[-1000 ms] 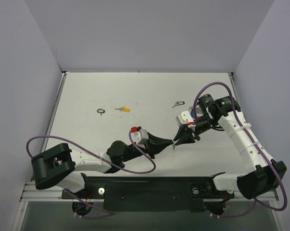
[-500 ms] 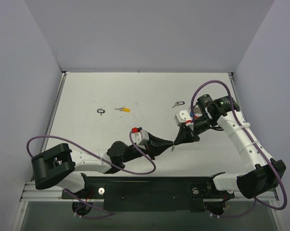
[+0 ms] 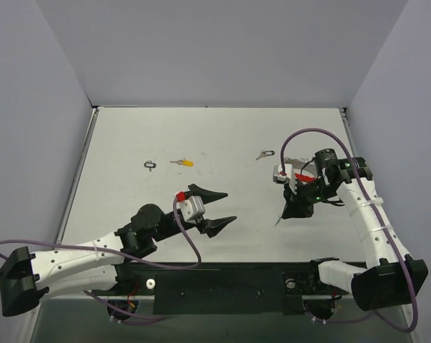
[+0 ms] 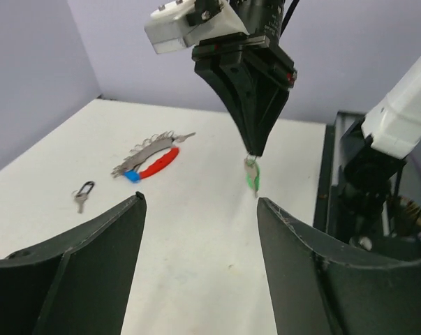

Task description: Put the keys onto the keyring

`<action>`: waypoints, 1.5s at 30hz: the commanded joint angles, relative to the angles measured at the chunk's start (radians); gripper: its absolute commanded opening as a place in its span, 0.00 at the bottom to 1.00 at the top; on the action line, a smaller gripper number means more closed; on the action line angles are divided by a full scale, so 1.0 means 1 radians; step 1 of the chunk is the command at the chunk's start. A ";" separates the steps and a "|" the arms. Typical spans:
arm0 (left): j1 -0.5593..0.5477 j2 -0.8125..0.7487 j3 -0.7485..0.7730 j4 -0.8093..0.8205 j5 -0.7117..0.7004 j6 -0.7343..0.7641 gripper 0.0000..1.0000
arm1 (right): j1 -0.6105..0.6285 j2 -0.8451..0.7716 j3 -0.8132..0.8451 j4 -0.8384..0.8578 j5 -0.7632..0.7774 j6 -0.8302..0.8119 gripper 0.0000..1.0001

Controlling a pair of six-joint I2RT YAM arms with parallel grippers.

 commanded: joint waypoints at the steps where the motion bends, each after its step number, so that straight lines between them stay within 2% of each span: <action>1: 0.004 -0.101 0.146 -0.656 -0.047 0.316 0.75 | -0.130 0.031 -0.054 -0.103 0.185 0.015 0.00; 2: 0.002 -0.125 0.148 -0.754 -0.076 0.343 0.75 | -0.153 0.048 -0.062 -0.103 0.204 0.014 0.00; 4: 0.004 -0.159 0.124 -0.810 -0.119 0.392 0.75 | -0.217 0.075 -0.076 -0.103 0.262 0.024 0.00; 7: 0.004 -0.202 0.067 -0.799 -0.152 0.426 0.75 | -0.270 0.115 -0.090 -0.095 0.368 0.052 0.00; 12: 0.004 -0.179 0.097 -0.866 -0.140 0.464 0.76 | -0.271 0.253 -0.082 -0.074 0.452 0.125 0.00; 17: -0.001 -0.154 0.108 -0.920 -0.126 0.479 0.76 | -0.262 0.435 -0.033 0.018 0.538 0.267 0.00; 31: -0.001 -0.168 0.105 -0.916 -0.101 0.479 0.76 | -0.145 0.723 0.169 0.129 0.609 0.457 0.00; 45: 0.002 -0.164 0.105 -0.913 -0.101 0.479 0.76 | -0.107 0.826 0.248 0.156 0.627 0.517 0.00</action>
